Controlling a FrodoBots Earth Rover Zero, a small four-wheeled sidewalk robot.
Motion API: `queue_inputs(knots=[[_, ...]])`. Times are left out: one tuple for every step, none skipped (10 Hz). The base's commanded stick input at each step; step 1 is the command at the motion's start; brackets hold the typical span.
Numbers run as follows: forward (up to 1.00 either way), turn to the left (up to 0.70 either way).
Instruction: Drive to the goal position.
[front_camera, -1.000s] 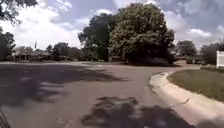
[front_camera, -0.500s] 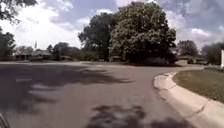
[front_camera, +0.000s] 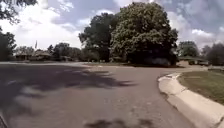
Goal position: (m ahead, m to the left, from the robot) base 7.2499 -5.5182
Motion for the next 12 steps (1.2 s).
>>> queue_inputs(knots=[[0.7, 0.0], [0.7, 0.0], [0.7, 0.0], [0.7, 0.0], [0.7, 0.0], [0.7, 0.0], [0.7, 0.0], [0.7, 0.0], [0.7, 0.0], [0.7, 0.0], [0.7, -0.06], [0.7, -0.26]])
